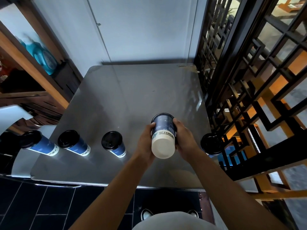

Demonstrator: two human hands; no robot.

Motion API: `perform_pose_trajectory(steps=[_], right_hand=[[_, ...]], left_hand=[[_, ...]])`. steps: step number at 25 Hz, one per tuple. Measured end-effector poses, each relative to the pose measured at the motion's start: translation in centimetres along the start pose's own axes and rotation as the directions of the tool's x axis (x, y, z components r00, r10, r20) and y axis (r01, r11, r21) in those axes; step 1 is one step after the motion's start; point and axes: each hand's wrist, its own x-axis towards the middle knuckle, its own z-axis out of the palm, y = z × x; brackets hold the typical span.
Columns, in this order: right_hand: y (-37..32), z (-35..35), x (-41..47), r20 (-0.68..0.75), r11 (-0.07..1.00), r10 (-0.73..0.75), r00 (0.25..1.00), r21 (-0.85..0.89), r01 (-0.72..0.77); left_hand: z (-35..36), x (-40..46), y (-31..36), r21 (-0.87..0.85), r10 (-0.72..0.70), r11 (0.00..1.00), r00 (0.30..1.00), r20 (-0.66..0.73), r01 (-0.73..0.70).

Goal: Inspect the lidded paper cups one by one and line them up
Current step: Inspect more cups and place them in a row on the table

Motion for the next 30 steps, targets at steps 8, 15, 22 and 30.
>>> perform_pose_trajectory(steps=[8, 15, 22, 30], right_hand=[[-1.1, -0.4, 0.1, -0.007, 0.993, -0.067, 0.998, -0.099, 0.066], [-0.9, -0.3, -0.1, -0.006, 0.996, -0.084, 0.996, -0.038, 0.084], [-0.5, 0.6, -0.3, 0.010, 0.995, -0.062, 0.998, 0.085, 0.061], [-1.6, -0.1, 0.0, 0.011, 0.992, -0.057, 0.998, -0.115, 0.058]], left_hand=[[-1.0, 0.3, 0.9, 0.427, 0.171, 0.897, 0.981, -0.095, -0.115], [-0.3, -0.4, 1.5, 0.169, 0.110, 0.979, 0.994, 0.015, -0.111], [0.4, -0.6, 0.8, 0.068, 0.048, 0.997, 0.998, -0.032, -0.046], [0.0, -0.3, 1.3, 0.391, 0.164, 0.911, 0.985, -0.056, -0.130]])
